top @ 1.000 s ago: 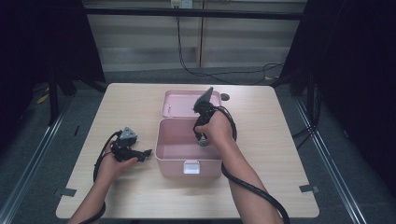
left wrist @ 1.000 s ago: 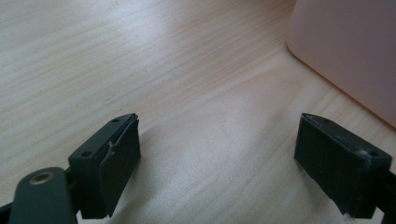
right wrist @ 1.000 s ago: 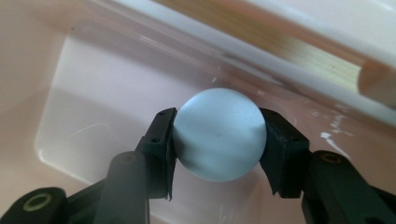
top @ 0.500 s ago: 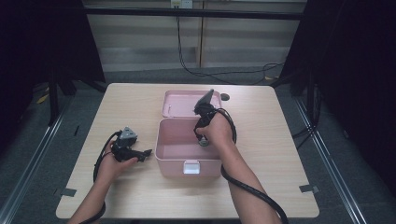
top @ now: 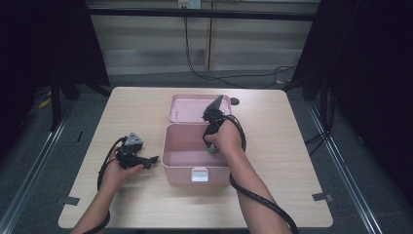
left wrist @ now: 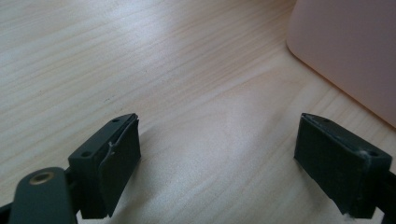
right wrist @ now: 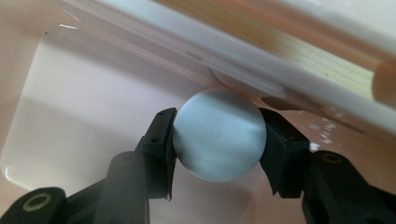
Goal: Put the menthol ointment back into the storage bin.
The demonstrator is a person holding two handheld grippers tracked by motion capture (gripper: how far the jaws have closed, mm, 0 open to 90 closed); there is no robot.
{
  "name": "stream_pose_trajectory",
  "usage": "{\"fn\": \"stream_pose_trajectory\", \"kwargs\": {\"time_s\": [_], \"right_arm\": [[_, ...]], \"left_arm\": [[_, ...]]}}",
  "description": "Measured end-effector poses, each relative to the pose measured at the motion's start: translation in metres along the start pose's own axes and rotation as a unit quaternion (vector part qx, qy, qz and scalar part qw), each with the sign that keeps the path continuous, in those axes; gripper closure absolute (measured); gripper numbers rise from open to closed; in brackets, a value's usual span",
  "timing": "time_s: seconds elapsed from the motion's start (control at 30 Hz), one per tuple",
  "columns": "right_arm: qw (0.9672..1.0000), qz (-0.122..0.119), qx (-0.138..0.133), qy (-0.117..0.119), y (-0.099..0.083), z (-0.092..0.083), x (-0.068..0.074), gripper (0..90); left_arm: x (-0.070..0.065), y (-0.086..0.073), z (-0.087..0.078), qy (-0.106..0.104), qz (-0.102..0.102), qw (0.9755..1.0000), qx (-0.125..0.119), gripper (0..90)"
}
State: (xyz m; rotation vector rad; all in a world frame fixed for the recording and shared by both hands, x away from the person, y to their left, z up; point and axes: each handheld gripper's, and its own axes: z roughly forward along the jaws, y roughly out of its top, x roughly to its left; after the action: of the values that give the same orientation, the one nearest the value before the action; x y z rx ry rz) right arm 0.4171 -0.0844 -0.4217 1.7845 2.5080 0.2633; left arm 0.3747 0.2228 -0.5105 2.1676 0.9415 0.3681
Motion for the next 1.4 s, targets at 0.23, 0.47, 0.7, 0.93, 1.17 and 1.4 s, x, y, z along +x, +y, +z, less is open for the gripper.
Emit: {"fn": "stream_pose_trajectory", "kwargs": {"time_s": [0.23,0.47,0.7,0.93,1.17,1.4], "right_arm": [[1.0,-0.001,-0.002,0.001,-0.001,0.002,0.0,50.7],[1.0,-0.005,-0.002,-0.002,-0.002,0.007,-0.001,50.6],[0.9999,-0.007,-0.007,0.002,-0.003,0.006,0.0,49.4],[0.9999,-0.009,-0.01,0.002,-0.002,0.001,-0.001,49.6],[0.9999,-0.012,-0.01,0.003,-0.003,-0.004,0.0,49.1],[0.9996,-0.017,-0.017,0.012,-0.007,-0.015,-0.001,48.3]], "left_arm": [[0.0,0.0,0.0,0.001,-0.001,1.0,-0.002,14.0],[0.0,0.0,0.0,0.001,-0.001,1.0,-0.002,14.0],[0.0,0.0,0.0,0.001,-0.001,1.0,-0.002,14.0],[0.0,0.0,0.0,0.0,0.0,1.0,0.0,14.0],[0.0,0.0,0.0,0.0,0.0,1.0,0.0,14.0],[0.0,0.0,0.0,0.0,0.0,1.0,0.0,14.0]]}}
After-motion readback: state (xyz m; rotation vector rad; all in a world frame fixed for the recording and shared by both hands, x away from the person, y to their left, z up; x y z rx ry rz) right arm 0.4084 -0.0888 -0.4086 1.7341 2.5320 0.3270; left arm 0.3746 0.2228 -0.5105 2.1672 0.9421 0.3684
